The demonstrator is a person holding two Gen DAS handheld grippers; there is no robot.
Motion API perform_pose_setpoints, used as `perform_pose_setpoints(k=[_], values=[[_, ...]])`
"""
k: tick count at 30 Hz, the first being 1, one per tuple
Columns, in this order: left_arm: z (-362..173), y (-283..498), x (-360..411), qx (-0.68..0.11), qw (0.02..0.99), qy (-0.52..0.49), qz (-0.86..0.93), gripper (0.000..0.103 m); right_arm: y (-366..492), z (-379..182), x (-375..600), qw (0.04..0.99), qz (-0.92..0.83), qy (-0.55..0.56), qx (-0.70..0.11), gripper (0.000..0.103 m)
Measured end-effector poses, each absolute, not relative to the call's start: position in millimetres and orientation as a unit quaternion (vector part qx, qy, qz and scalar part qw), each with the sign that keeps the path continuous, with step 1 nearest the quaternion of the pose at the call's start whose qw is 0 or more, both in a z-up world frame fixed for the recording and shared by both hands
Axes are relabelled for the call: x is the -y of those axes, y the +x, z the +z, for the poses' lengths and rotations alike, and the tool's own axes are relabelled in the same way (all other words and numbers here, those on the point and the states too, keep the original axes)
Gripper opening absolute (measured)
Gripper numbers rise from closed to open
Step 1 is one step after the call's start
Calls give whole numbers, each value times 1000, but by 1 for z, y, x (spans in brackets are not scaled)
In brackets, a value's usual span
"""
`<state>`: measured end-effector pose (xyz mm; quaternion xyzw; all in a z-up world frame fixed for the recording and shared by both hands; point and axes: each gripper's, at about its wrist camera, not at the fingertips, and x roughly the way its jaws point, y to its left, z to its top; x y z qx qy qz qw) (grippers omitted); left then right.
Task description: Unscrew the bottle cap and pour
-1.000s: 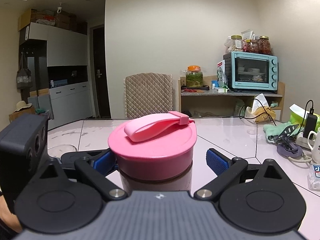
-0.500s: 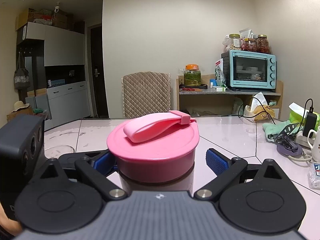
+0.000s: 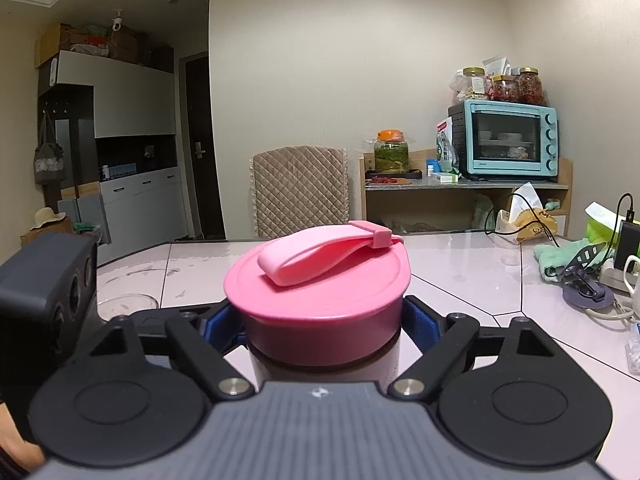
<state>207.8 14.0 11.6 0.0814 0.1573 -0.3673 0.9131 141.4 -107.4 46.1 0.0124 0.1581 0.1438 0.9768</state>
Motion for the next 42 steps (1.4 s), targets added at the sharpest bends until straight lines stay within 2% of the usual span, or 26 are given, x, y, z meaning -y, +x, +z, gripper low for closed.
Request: perform_pose_setpoints(k=[26,31,35,42], values=[[11,208,-13,-157,913,82,-367,90,182,39,172,901,413,-40,-121,85],[11,208,-13,-157,913,82,-367,90,176,41,169,907,401,-32,-125,86],[11,208,-13,-157,913,82,-367,90,164,44,166,920,372,-18,-124,91],[11,208,-13,-157,913,83,-366,90,144,54,150,953,278,-8,-118,91]])
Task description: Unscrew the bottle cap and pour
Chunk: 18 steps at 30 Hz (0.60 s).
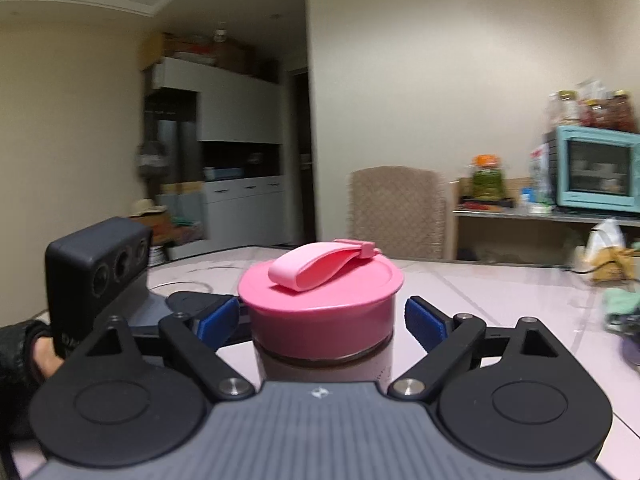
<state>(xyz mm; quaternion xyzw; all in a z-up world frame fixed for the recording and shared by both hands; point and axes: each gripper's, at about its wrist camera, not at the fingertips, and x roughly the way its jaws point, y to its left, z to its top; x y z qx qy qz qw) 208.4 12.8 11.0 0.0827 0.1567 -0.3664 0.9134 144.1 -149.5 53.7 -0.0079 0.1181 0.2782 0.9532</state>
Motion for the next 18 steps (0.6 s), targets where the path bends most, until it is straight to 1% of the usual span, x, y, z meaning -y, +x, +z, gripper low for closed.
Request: perform_pose_setpoints(k=[7,12,14,18], values=[[11,209,-13,-157,913,83,-366,90,144,50,129,969,217,-14,-119,91],[11,209,-13,-157,913,83,-366,90,145,48,117,971,206,-17,-120,91],[11,209,-13,-157,913,83,-366,90,145,47,115,973,199,-17,-119,86],[11,208,-13,-157,913,83,-366,90,146,45,116,972,199,-21,-122,85]])
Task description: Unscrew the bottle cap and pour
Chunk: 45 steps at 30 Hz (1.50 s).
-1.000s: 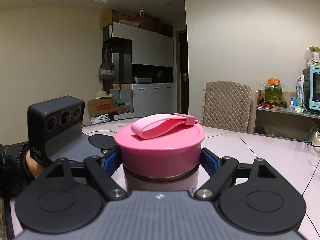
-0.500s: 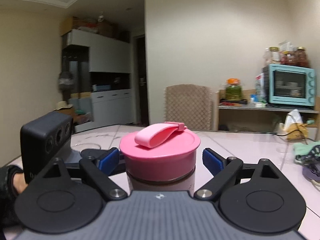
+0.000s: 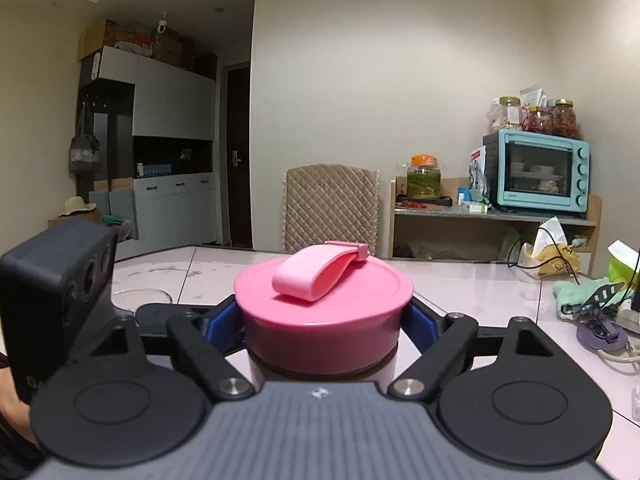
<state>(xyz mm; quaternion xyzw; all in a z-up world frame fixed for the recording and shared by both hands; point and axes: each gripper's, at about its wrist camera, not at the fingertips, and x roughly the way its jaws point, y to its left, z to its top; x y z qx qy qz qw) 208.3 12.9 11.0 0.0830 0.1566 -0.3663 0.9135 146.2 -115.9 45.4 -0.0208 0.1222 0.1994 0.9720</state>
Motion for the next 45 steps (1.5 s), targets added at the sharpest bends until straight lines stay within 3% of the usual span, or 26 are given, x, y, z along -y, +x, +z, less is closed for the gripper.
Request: perform_pose_setpoints(k=[10,19,30,45], values=[[11,208,-13,-157,913,83,-366,90,158,49,153,948,303,2,-94,85],[10,208,-12,-157,914,83,-366,90,143,75,180,964,257,46,-50,85],[9,205,-10,-156,914,85,-365,90,142,40,234,984,104,59,-131,85],[10,204,-6,-157,917,90,-355,90,178,8,236,971,77,17,-228,85]])
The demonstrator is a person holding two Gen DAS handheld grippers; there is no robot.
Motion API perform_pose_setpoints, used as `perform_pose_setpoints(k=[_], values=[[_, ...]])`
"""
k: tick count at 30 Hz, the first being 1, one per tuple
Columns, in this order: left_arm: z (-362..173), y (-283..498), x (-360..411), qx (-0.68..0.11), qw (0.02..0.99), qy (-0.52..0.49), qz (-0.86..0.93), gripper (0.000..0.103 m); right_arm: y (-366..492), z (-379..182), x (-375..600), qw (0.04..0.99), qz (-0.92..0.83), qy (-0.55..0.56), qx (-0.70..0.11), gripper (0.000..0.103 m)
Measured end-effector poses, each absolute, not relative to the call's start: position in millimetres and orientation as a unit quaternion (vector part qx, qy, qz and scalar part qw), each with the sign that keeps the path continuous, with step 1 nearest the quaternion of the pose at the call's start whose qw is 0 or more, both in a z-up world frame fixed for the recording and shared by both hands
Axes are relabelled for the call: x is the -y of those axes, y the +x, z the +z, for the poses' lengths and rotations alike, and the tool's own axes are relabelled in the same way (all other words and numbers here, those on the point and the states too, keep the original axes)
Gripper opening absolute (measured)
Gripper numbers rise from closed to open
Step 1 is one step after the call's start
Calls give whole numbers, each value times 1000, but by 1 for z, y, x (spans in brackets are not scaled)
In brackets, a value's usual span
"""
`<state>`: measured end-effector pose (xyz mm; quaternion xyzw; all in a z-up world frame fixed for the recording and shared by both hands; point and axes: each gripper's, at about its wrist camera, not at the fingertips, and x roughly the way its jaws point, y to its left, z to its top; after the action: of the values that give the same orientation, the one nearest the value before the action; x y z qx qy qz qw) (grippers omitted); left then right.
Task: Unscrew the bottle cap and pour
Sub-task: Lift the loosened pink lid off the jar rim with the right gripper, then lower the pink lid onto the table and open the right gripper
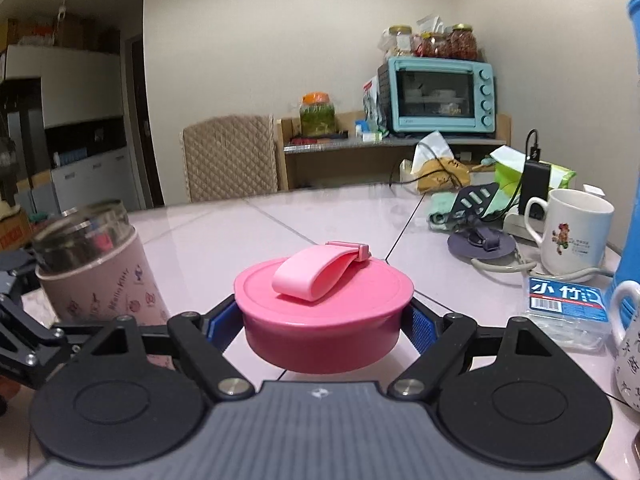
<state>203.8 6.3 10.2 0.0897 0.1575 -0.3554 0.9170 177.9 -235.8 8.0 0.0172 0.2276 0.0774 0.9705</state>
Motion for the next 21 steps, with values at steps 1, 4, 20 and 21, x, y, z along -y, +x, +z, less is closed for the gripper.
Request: perform_pose_setpoints(k=[1,4,20,21], values=[[10,204,-6,-158,917,90,-355,90,180,7,234,969,79,14,-232,85],[10,203,-7,-158,918,89,-352,90,187,4,231,967,80,5,-242,85],[11,203,-7,-160,918,90,-350,90,199,-8,223,956,89,-15,-280,85],[11,203,-7,-161,918,90,-350,90,199,-8,224,955,89,-15,-282,85]])
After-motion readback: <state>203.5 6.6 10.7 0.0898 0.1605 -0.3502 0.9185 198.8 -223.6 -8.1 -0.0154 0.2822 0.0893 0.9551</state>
